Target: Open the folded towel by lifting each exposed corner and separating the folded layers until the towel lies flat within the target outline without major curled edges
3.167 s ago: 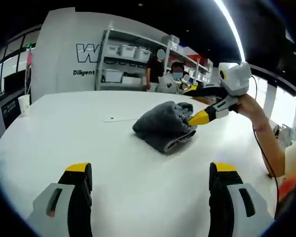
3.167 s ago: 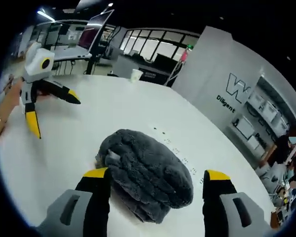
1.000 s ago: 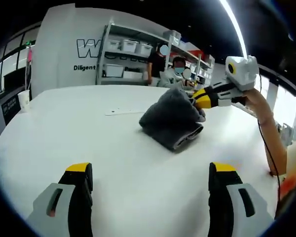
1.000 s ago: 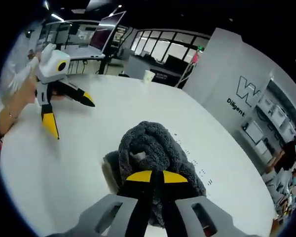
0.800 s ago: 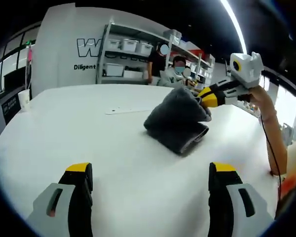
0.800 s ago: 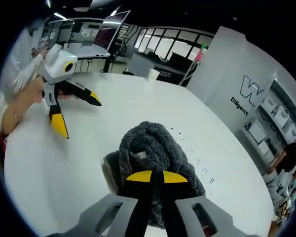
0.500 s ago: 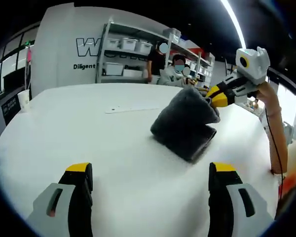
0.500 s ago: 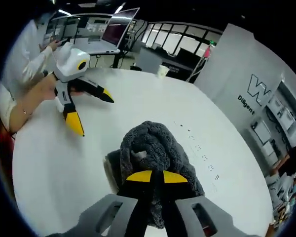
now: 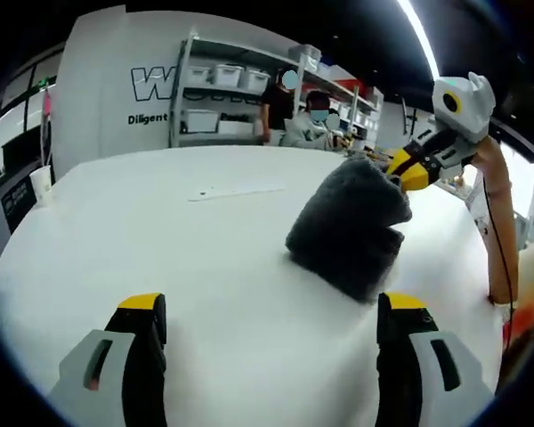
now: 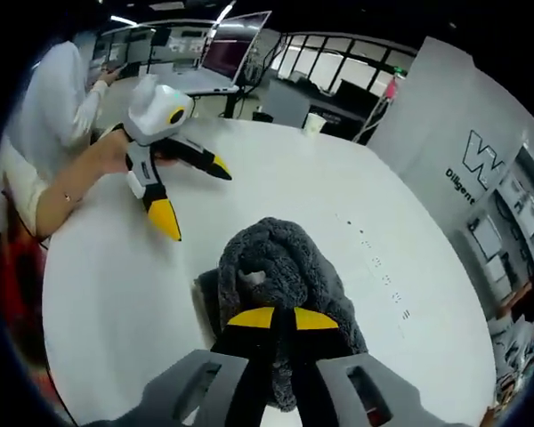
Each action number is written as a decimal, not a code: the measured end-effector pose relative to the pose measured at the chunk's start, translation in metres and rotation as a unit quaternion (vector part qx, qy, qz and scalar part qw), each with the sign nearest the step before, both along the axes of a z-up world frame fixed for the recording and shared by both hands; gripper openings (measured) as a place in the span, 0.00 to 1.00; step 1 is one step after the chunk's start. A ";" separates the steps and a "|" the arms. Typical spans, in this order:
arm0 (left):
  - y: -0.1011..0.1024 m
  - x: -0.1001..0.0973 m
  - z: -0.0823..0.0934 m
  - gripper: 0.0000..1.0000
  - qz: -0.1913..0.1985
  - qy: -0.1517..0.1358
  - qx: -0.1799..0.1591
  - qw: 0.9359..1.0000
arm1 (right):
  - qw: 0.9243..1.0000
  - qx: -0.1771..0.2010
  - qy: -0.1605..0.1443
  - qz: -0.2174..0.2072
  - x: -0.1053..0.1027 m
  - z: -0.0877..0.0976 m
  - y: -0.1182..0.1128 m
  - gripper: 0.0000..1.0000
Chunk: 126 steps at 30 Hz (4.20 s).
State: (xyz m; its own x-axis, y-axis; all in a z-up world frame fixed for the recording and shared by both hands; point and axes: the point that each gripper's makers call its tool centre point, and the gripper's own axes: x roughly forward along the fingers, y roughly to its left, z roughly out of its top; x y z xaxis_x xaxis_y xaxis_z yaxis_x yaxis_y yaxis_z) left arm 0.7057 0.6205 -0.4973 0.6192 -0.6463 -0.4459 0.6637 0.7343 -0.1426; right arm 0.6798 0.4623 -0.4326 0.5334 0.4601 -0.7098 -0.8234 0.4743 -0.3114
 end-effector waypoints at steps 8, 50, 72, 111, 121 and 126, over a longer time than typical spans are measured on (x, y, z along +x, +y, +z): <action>-0.008 -0.004 -0.006 0.96 -0.025 0.004 0.023 0.999 | 0.999 -0.021 0.011 0.029 -0.020 0.002 0.006 0.00; -0.004 -0.007 -0.010 0.95 -0.023 0.012 0.028 0.999 | 0.998 0.019 -0.063 0.002 0.019 0.021 0.006 0.00; -0.004 -0.005 -0.008 0.95 -0.024 0.013 0.028 0.999 | 0.989 0.039 -0.134 -0.036 0.072 0.012 0.008 0.00; 0.008 -0.007 0.002 0.95 -0.016 0.003 0.010 1.000 | 0.996 0.025 -0.048 -0.064 0.143 -0.030 0.008 0.00; 0.012 -0.006 0.009 0.95 -0.010 -0.004 -0.003 1.000 | 0.998 0.018 0.014 -0.056 0.153 -0.048 0.010 0.00; 0.014 -0.004 0.012 0.95 -0.007 -0.008 -0.008 1.000 | 0.998 0.007 0.033 -0.051 0.154 -0.053 0.011 0.00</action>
State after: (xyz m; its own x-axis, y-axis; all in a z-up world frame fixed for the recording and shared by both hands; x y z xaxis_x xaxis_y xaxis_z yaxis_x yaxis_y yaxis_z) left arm 0.7015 0.6345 -0.4851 0.6168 -0.6627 -0.4247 0.6768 0.7220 -0.1436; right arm 0.8337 0.4730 -0.4860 0.5309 0.4155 -0.7386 -0.7888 0.5609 -0.2515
